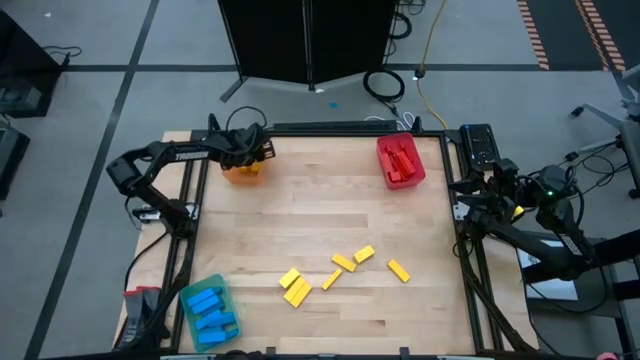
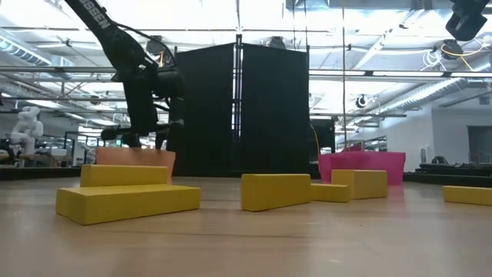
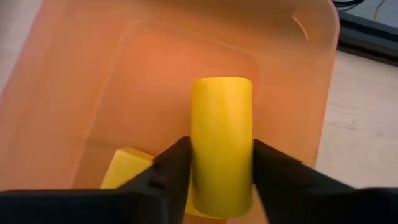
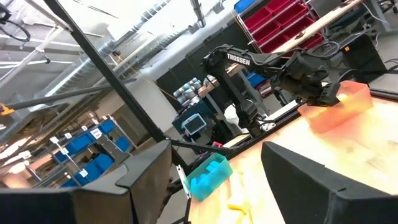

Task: Sort blocks
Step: Put the yellow block into the orange transparent bin

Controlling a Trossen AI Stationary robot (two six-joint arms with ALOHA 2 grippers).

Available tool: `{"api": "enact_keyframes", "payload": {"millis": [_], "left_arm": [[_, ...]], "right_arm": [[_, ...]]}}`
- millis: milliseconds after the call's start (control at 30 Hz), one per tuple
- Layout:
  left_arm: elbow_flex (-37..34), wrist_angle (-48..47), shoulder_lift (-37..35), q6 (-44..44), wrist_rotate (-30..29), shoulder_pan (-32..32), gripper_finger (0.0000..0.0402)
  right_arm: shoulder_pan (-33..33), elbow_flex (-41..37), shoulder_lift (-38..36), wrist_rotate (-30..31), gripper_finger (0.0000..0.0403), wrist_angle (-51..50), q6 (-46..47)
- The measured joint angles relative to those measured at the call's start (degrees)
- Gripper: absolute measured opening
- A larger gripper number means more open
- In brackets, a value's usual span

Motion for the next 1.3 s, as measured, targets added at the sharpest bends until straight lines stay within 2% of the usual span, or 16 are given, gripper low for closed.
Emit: {"api": "enact_keyframes", "payload": {"millis": [133, 200, 267, 433, 600, 733, 867, 1033, 1167, 1300], "left_arm": [[0.0, -0.1, 0.0, 0.2, 1.7, 0.0, 0.0262], [0.0, -0.1, 0.0, 1.8, 4.1, 0.2, 0.0297], [0.0, -0.1, 0.0, 3.3, 6.4, 0.2, 0.0316], [1.9, -4.1, -2.3, 7.7, 10.3, 0.0, 0.0323], [9.5, -14.4, -5.6, 14.1, 8.7, -0.3, 0.0325], [16.8, -15.3, -8.6, 17.3, 10.4, -2.4, 0.0325], [22.8, -14.9, -8.9, 18.3, 14.2, -9.6, 0.0326], [26.4, -11.9, -6.2, 17.0, 14.2, -21.9, 0.0326], [26.6, -3.9, -2.2, 14.0, 13.9, -31.2, 0.0326], [26.6, 8.3, 2.8, 10.1, 13.3, -37.5, 0.0326]], "right_arm": [[0.0, 0.0, 0.0, 0.0, 0.0249, 0.0, 0.0], [0.0, 0.0, 0.0, 0.0, 0.0249, 0.0, 0.0], [0.0, 0.0, 0.0, 0.0, 0.0249, 0.0, 0.0], [0.0, 0.0, 0.0, 0.0, 0.0249, 0.0, -0.2], [0.0, 0.0, 0.0, 0.8, 0.0249, 0.1, -1.5], [0.0, 0.0, 0.0, 2.6, 0.0249, 0.1, -2.6], [0.0, 0.0, 0.0, 2.8, 0.0249, 0.1, -4.2], [0.0, 0.0, 0.0, 2.8, 0.0249, 0.0, -4.5], [0.0, 0.0, 0.0, 2.8, 0.0249, -0.1, -5.1], [0.0, 0.0, 0.0, 2.9, 0.0249, -0.2, -5.2]]}}
